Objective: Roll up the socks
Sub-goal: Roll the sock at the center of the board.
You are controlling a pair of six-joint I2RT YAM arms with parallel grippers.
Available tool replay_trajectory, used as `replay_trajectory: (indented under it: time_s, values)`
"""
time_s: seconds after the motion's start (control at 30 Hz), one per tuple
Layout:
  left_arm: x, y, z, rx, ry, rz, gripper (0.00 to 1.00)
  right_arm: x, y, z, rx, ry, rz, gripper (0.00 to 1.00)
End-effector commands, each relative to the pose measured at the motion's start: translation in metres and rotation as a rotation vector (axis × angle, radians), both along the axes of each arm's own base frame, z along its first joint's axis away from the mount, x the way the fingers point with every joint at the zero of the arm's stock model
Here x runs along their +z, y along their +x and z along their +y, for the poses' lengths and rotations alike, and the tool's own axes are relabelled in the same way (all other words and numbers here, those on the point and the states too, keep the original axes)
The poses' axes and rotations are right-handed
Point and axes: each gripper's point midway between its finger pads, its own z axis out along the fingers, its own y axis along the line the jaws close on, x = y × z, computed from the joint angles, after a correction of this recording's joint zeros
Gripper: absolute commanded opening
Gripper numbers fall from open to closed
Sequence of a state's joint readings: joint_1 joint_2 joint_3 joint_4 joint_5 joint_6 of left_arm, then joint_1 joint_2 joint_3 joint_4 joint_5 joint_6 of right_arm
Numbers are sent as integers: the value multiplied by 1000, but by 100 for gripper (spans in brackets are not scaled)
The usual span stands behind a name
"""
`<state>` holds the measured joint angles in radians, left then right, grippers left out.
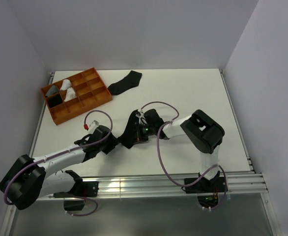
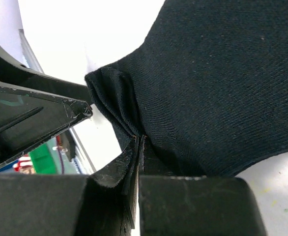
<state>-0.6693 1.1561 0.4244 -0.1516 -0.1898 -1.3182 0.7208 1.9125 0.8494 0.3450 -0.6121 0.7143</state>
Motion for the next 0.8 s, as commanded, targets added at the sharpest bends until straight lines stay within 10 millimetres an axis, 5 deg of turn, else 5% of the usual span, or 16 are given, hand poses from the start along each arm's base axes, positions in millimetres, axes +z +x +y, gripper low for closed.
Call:
replay_trajectory:
  time_s: [0.0, 0.37, 0.63, 0.77]
  values:
    - [6, 13, -7, -10, -17, -68, 51, -22, -12, -12, -8, -48, 93, 0]
    - [-19, 18, -9, -17, 69, 14, 38, -21, -13, -9, 10, -38, 113, 0]
    - [-44, 4, 2, -10, 149, 131, 30, -17, -6, -9, 29, -58, 60, 0]
    - [-53, -1, 5, -8, 182, 183, 20, -12, -4, -9, 47, -104, -19, 9]
